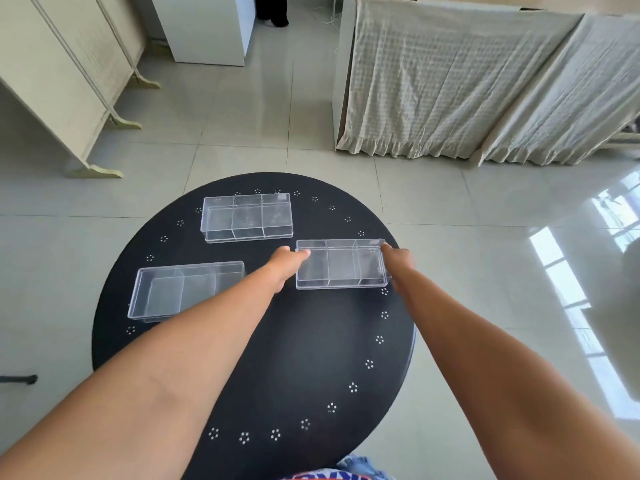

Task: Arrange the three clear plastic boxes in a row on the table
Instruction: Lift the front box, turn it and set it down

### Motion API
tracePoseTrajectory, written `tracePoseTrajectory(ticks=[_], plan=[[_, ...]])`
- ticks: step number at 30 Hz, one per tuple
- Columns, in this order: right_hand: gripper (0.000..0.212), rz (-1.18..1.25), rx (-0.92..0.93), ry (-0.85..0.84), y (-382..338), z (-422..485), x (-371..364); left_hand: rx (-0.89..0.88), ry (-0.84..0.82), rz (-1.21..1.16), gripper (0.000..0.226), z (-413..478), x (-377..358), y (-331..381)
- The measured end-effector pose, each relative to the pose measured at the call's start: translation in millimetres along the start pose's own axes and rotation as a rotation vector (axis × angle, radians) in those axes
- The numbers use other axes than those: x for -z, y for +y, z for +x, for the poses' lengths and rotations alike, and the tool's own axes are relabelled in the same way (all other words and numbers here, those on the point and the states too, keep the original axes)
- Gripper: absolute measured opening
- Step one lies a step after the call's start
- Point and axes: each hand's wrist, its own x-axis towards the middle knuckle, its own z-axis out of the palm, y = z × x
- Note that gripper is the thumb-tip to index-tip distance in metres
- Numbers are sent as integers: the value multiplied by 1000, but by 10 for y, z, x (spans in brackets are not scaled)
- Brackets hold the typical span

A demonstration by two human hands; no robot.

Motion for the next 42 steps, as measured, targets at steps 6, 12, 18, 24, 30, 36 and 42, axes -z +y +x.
tracePoseTrajectory(ticks=[6, 12, 18, 24, 30, 36, 42], plan=[[82, -114, -20, -74, 111, 401, -123, 122, 11, -111, 80, 146, -76, 37], [77, -141, -104, -57, -74, -21, -110, 217, -7, -212, 82, 157, -106, 80], [90, 3, -73, -50, 132, 350, -180, 225, -42, -257, 58, 119, -41, 59], [77, 398, -67, -1, -106, -92, -26, -11, -121, -220, 64, 28, 25, 125], [65, 602, -115, -61, -141, -116, 105, -319, -6, -83, 62, -10, 97, 75], [55, 629, -146, -174, -144, -217, 161, -611, 156, 84, 68, -130, 137, -11], [12, 584, -152, -182, -39, -252, 158, -782, 212, 168, 74, -249, 154, -42]])
